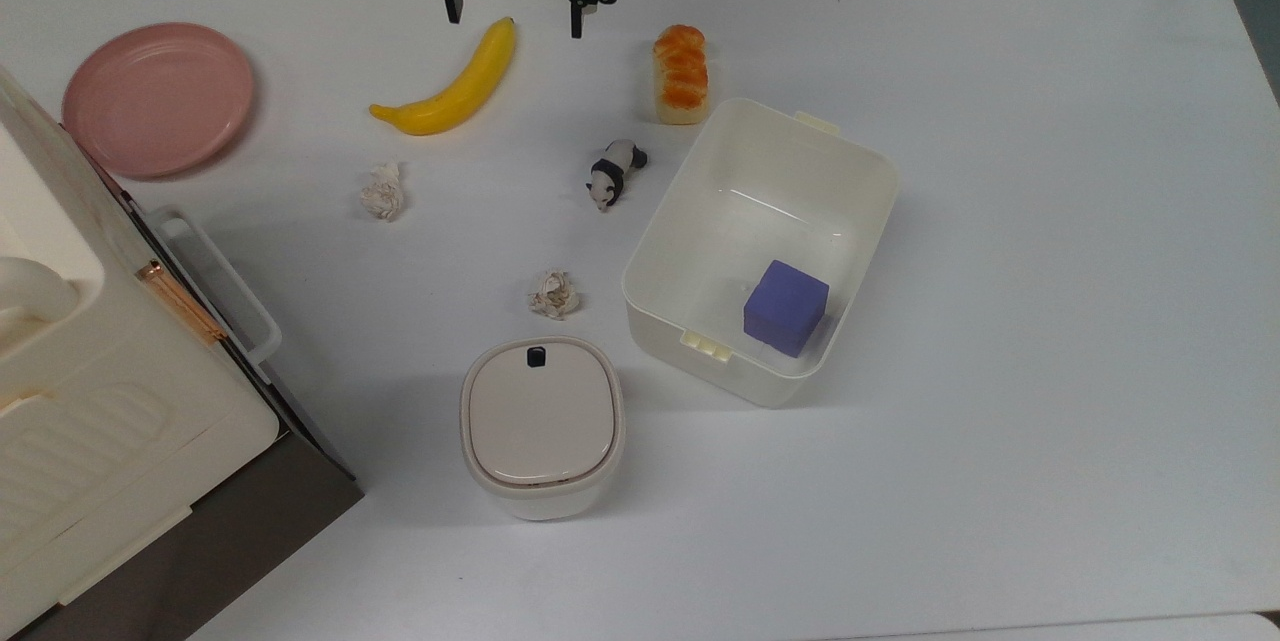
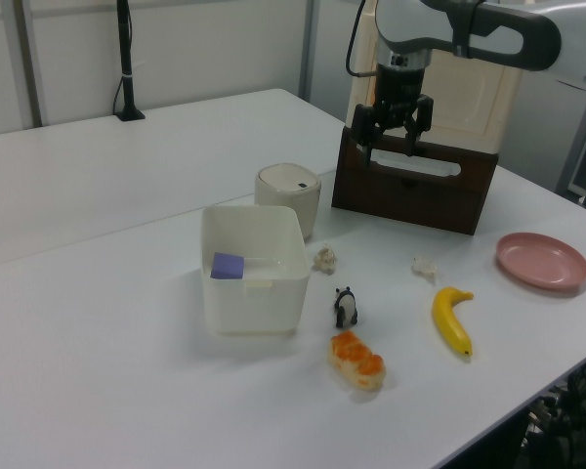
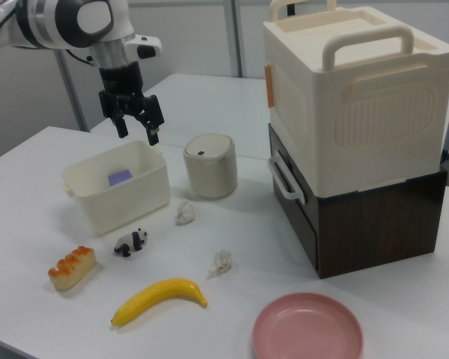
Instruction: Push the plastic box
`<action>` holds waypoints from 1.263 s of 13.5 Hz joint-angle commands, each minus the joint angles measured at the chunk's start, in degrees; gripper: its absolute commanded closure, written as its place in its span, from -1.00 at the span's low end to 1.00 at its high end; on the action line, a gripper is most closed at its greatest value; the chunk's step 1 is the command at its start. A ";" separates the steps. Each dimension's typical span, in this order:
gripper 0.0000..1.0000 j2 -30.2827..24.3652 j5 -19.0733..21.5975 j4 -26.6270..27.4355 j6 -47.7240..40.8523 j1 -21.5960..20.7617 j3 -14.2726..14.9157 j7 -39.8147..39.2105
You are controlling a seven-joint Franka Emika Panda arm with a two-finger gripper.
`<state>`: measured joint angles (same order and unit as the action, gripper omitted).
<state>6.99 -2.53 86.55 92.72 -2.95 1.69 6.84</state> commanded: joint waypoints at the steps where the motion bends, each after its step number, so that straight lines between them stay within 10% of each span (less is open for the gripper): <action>1: -1.00 0.82 0.42 0.90 0.35 -0.30 0.07 -2.27; 17: -1.00 0.92 0.51 0.90 0.79 0.05 -0.29 -7.63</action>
<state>8.70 -2.53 86.77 92.72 -3.14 1.39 1.16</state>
